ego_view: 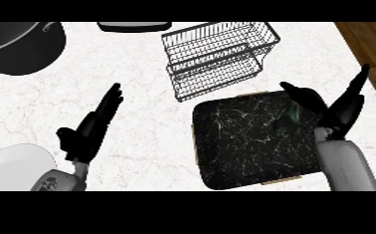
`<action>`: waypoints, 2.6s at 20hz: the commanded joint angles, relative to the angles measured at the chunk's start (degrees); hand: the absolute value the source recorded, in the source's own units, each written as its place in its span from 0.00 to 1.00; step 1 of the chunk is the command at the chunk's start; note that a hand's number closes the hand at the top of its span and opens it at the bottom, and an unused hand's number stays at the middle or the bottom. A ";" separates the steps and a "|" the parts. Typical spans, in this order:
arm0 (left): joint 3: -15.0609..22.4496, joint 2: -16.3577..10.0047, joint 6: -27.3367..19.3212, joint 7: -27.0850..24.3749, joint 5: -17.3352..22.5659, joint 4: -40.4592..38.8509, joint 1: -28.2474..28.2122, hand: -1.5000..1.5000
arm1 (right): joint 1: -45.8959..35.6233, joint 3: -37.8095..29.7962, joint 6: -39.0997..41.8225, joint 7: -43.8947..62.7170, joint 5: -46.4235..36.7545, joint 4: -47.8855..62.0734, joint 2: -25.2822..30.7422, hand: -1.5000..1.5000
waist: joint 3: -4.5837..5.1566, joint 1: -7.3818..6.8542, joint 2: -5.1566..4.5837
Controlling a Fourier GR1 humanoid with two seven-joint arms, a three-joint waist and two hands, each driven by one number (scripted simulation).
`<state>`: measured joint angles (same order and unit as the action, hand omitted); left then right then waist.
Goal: Pick the eggplant from the tray and place it in the tiered basket
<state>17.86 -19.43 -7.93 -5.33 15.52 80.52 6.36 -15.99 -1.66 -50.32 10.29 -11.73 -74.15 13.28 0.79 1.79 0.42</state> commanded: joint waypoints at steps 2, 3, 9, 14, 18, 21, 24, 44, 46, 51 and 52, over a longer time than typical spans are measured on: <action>-0.33 0.26 -0.13 0.00 -0.22 -0.87 1.34 0.50 | 4.00 7.12 9.23 14.74 -6.72 5.27 6.08 0.00 | 0.56 0.42 -0.12; 0.51 0.15 0.58 -0.30 -0.25 -0.79 -0.25 0.50 | 5.14 8.14 11.83 17.17 -7.97 6.33 8.18 0.00 | 0.63 -0.05 -0.08; 0.22 -0.42 1.45 -0.04 0.00 -0.02 0.37 0.50 | 0.06 14.95 26.07 38.08 -11.76 0.51 13.10 0.00 | 0.24 -1.10 0.86; -0.73 0.52 0.52 -0.27 -0.14 -2.06 1.37 0.50 | -7.23 17.79 36.50 59.15 -13.73 -10.10 15.69 0.00 | -0.04 0.37 1.01; -0.66 0.92 1.66 -0.81 0.26 -2.42 0.64 0.50 | -10.90 18.65 41.71 73.68 -16.32 -18.12 15.55 0.00 | -0.39 -0.13 0.58; -0.66 2.63 1.08 -1.76 -0.46 -5.23 2.17 0.50 | -9.03 17.14 41.44 74.74 -21.34 -19.35 15.07 0.00 | -0.42 0.69 0.26; -1.51 1.35 2.33 -1.61 0.27 -4.62 1.62 0.50 | -7.90 15.32 46.43 74.85 -20.86 -17.00 14.38 0.00 | -0.42 -0.01 0.23; -1.25 3.22 2.36 -1.85 -2.31 -3.11 0.94 0.50 | 2.64 7.71 45.91 73.64 -35.02 -17.31 -3.97 0.00 | -0.74 -1.67 -0.27; -3.18 2.49 4.78 -3.22 -1.33 -6.99 2.89 0.50 | 2.30 6.06 47.30 72.97 -35.07 -17.89 -4.78 0.00 | -0.71 -1.34 -0.41; -2.27 5.60 2.44 -2.51 -3.62 -7.24 4.23 0.50 | 7.51 4.09 48.23 67.18 -36.00 -19.55 -6.52 0.00 | -0.76 -1.16 -0.34; -2.04 5.02 3.41 -2.56 -3.27 -5.27 2.31 0.50 | 4.65 2.99 47.22 67.53 -37.64 -16.11 -7.27 0.00 | -0.77 -1.78 -0.38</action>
<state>15.56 -15.42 -4.35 -8.64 12.77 74.25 8.90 -11.25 2.75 -3.08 68.88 -47.75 -91.36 7.75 0.05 0.28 0.07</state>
